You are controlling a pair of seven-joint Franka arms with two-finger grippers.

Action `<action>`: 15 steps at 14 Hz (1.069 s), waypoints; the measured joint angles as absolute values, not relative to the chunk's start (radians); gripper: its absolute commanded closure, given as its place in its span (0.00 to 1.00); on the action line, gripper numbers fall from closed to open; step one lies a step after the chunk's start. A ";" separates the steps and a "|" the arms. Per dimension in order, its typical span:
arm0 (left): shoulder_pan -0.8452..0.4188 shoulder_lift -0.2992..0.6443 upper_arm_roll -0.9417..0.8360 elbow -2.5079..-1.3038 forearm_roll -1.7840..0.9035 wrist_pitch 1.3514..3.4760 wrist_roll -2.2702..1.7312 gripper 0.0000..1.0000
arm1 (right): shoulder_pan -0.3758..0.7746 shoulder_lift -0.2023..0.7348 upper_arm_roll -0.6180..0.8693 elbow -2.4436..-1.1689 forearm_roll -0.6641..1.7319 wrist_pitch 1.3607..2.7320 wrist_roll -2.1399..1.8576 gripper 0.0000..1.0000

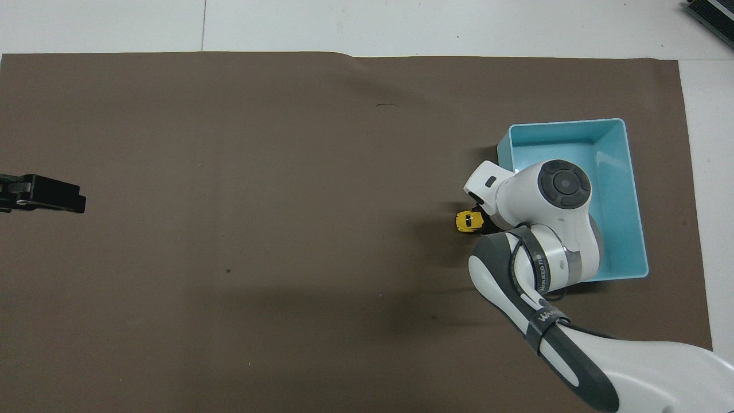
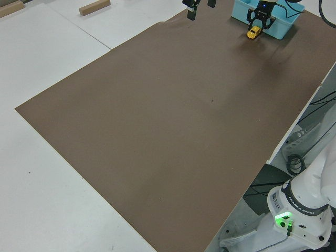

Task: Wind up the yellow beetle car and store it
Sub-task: 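Grasp the yellow car at the box edge with the right gripper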

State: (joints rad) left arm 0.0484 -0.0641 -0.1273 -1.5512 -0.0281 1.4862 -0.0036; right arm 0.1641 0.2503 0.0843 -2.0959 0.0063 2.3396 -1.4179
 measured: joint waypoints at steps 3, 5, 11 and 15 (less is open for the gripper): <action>0.048 -0.064 -0.127 -1.551 -0.028 1.486 -0.004 0.00 | 0.165 0.251 0.085 -2.091 0.006 2.340 -1.418 0.97; 0.048 -0.064 -0.127 -1.551 -0.028 1.486 -0.004 0.00 | 0.178 0.255 0.085 -2.071 0.006 2.340 -1.418 0.97; 0.048 -0.064 -0.127 -1.551 -0.028 1.486 -0.004 0.00 | 0.218 0.257 0.086 -2.010 0.008 2.320 -1.401 0.97; 0.048 -0.064 -0.127 -1.551 -0.028 1.486 -0.004 0.00 | 0.218 0.257 0.085 -1.941 0.008 2.245 -1.379 0.97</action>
